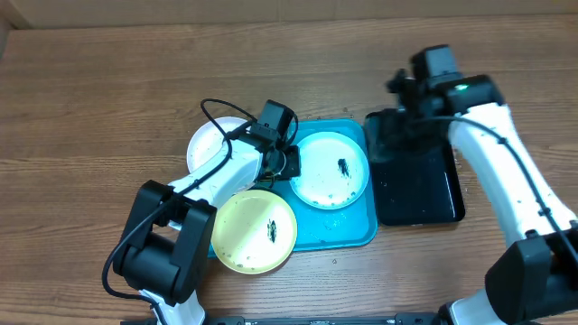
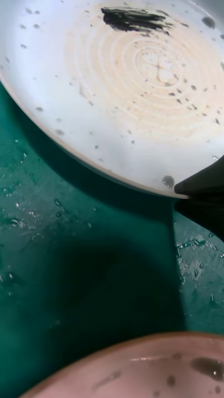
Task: Clean dirty plates on tray and stack at the side
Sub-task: 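Scrub the light-blue plate with the sponge in the right gripper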
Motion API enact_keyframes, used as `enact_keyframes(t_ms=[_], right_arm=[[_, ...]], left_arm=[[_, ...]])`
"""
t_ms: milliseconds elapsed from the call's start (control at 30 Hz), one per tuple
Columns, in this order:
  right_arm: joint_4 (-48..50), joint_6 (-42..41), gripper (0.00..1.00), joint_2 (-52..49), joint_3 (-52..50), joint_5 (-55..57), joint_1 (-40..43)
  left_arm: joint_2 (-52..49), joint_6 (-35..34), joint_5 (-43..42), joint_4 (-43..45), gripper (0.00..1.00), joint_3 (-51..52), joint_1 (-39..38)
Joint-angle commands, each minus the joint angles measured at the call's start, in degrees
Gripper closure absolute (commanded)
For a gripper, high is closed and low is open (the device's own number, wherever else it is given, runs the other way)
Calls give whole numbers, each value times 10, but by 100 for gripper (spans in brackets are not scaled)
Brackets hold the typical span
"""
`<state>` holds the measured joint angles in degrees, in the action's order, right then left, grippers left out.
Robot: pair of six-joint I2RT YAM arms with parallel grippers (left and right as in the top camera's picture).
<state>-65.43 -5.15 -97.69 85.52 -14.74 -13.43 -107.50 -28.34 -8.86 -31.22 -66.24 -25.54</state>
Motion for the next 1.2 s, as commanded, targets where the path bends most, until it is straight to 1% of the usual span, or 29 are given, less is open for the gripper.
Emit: enact_keyframes(t_ms=[0, 67, 133, 233, 400, 600, 733, 1000, 1167], right_arm=[[23, -53, 96, -4, 3, 60, -56], [33, -87, 96, -15, 2, 117, -86], [39, -105, 96, -26, 2, 148, -108], [47, -121, 96, -51, 2, 164, -131], [50, -153, 96, -86, 2, 204, -144], [58, -152, 96, -101, 0, 207, -138], [58, -128, 96, -112, 0, 199, -138], [60, -123, 97, -173, 0, 192, -137], [61, -134, 96, -211, 0, 192, -120]], left_arm=[[-10, 9, 14, 2, 96, 5, -5], [-10, 9, 14, 2, 96, 5, -5], [-10, 9, 14, 2, 96, 5, -5], [-10, 9, 14, 2, 96, 5, -5], [-10, 9, 14, 1, 96, 5, -5], [-10, 9, 14, 0, 96, 5, -5], [-10, 8, 14, 0, 96, 5, -5], [-10, 4, 14, -2, 96, 5, -5], [-10, 4, 14, -2, 96, 5, -5]])
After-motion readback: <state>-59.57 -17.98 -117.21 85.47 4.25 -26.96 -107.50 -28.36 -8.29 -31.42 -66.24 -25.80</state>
